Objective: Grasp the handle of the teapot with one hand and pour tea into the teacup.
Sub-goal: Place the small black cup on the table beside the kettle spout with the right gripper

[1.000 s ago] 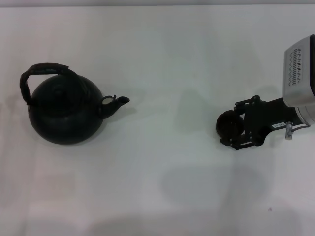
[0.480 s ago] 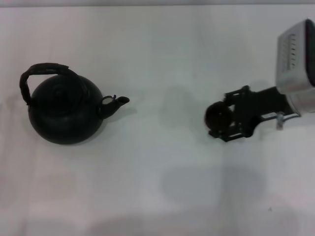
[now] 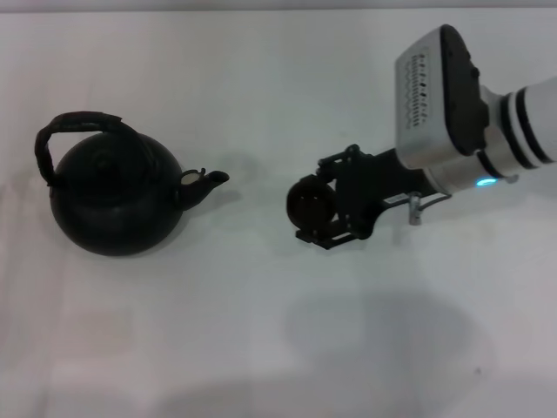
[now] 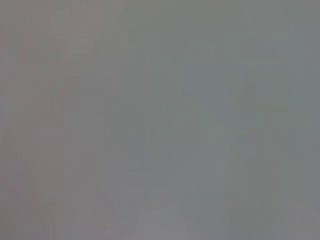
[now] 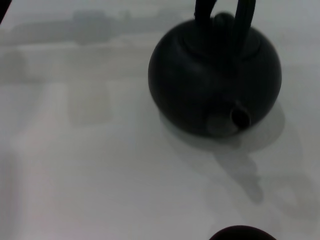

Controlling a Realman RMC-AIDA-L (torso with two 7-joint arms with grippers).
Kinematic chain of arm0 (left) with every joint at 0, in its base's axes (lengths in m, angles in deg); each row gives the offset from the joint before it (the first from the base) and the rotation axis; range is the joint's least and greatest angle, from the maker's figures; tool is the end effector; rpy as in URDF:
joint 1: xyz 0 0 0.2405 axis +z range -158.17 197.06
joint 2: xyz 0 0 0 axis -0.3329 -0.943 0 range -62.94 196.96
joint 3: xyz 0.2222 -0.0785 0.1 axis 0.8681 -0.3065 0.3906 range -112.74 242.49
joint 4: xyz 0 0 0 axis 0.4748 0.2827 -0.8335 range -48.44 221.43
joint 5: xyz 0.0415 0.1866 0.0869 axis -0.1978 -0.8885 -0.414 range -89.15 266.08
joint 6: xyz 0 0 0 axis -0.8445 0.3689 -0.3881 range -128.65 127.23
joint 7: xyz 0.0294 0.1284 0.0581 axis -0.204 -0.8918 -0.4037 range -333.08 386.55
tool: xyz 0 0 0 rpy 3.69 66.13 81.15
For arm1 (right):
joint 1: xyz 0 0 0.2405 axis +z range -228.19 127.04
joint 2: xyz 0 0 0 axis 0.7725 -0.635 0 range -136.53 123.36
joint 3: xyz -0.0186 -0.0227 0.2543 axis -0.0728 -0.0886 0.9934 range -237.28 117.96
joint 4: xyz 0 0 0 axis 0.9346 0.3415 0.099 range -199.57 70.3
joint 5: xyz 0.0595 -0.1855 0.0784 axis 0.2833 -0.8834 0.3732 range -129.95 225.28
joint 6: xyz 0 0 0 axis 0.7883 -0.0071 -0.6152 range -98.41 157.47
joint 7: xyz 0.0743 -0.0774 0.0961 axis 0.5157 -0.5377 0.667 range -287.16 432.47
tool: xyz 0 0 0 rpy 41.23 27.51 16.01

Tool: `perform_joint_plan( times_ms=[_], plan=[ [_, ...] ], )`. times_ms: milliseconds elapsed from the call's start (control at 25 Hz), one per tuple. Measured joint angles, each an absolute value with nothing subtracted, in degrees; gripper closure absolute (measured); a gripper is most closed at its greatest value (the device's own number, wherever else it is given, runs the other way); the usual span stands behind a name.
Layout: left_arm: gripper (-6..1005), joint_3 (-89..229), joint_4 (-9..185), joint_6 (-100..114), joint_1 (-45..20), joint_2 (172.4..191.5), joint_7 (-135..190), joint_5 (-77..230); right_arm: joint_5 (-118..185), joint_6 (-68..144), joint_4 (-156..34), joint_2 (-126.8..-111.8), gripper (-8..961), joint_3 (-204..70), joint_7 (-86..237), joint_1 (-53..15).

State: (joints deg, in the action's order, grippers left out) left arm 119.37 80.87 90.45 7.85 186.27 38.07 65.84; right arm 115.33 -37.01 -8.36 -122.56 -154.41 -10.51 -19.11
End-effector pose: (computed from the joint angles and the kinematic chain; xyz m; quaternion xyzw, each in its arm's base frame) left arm -0.3907 0.2059 0.0256 -0.6049 -0.2340 -0.2956 0.7014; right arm 0.1948 0.3344 -0.0789 -0.9980 0.0347 -0.0166 0.0511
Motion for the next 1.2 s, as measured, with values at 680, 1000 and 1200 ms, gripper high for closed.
perform_joint_plan(
  times_ms=[680, 1000, 1200],
  plan=[
    [167, 119.5, 80.5, 90.7, 7.7, 186.28, 38.1, 65.6, 119.8, -28.5, -13.7, -122.60, 230, -160.2, -10.6, -19.4],
    [168, 119.5, 80.4, 91.0, 8.1, 186.38, 38.4, 65.5, 120.2, -27.0, -15.1, -122.61, 229, -160.7, -10.6, -19.5],
    [168, 119.5, 80.3, 91.0, 8.1, 186.46, 38.4, 65.5, 120.3, -26.1, -15.4, -122.60, 229, -162.1, -10.6, -19.4]
  ],
)
